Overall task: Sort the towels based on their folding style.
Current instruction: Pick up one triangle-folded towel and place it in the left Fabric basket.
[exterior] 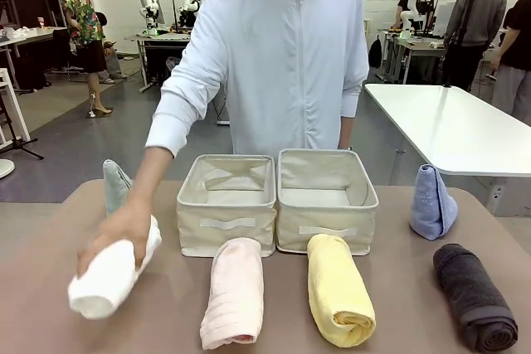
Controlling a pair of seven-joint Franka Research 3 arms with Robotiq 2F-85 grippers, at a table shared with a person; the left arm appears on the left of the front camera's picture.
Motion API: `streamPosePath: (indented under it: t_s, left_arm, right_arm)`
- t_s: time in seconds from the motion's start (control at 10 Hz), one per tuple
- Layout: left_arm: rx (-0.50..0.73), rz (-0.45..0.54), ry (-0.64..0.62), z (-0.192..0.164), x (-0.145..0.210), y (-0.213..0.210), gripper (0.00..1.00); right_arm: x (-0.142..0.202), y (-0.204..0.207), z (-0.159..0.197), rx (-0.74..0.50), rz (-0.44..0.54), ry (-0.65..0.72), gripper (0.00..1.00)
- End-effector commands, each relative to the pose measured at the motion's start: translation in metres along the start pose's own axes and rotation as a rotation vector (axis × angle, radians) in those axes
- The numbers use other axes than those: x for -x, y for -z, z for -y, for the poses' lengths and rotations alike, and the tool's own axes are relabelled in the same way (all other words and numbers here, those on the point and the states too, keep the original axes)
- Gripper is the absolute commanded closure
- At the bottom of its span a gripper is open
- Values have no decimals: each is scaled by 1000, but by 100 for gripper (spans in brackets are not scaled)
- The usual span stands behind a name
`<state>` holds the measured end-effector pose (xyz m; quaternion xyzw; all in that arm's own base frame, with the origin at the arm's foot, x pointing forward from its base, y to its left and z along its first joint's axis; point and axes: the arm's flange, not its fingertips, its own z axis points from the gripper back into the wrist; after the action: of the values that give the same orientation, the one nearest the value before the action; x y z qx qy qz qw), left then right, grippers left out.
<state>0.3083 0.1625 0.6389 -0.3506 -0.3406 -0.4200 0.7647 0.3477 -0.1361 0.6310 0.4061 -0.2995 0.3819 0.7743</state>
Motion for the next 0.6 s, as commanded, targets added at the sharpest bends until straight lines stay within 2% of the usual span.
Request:
streamPosePath:
  t_s: [0.0,0.5]
  left_arm:
    - [9,17,24,-2,-2,-2,0]
    - [9,17,24,-2,-2,-2,0]
  right_arm:
    - [-3,-1,1,-17,21,-14,0]
    - [-3,-1,1,-17,21,-14,0]
